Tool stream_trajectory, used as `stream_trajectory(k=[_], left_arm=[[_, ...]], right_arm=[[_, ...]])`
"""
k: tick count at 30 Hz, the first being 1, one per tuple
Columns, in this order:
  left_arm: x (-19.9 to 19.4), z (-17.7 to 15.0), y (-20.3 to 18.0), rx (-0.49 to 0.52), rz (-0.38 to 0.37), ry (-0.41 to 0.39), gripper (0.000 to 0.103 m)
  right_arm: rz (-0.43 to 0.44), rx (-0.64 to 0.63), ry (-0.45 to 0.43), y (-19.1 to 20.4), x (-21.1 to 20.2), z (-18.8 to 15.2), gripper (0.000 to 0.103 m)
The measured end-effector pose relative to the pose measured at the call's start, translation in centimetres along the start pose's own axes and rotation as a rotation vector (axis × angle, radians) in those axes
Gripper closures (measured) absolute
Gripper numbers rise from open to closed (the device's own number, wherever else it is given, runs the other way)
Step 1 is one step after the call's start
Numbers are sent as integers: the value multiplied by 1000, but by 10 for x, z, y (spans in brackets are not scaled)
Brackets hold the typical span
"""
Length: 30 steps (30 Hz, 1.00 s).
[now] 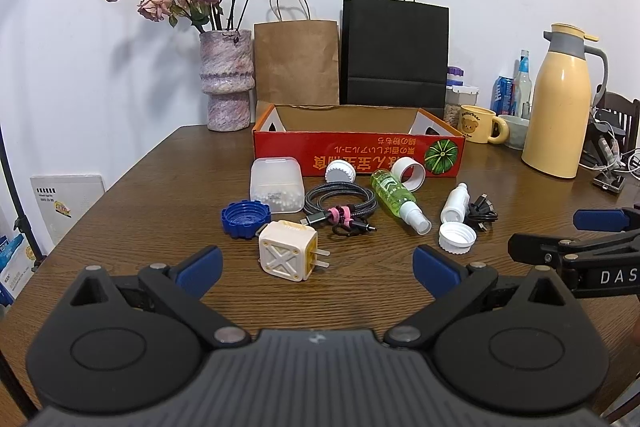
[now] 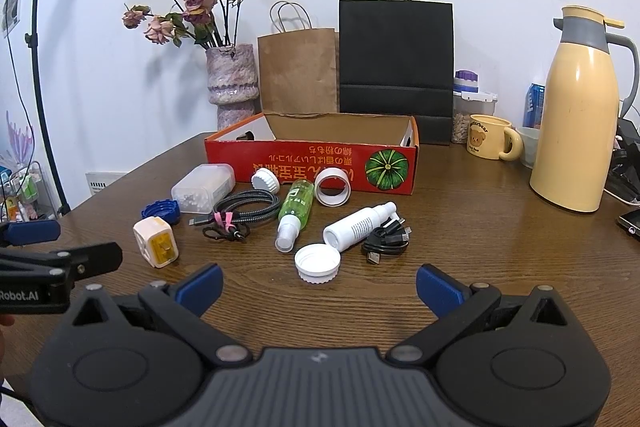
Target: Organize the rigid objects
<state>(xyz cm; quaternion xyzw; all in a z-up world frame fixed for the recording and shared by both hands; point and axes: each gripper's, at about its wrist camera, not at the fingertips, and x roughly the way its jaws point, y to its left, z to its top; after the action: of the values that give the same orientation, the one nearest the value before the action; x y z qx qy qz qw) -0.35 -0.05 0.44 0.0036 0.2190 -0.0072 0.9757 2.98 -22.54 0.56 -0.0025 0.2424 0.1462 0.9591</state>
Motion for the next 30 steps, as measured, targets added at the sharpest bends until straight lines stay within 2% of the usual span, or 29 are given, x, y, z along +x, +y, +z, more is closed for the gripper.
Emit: stream_trajectory(k=[30], left_arm=[[-4,3,-2,-1,1,-1,0]], right_arm=[[0,-15,-18,2,-2,-1,0]])
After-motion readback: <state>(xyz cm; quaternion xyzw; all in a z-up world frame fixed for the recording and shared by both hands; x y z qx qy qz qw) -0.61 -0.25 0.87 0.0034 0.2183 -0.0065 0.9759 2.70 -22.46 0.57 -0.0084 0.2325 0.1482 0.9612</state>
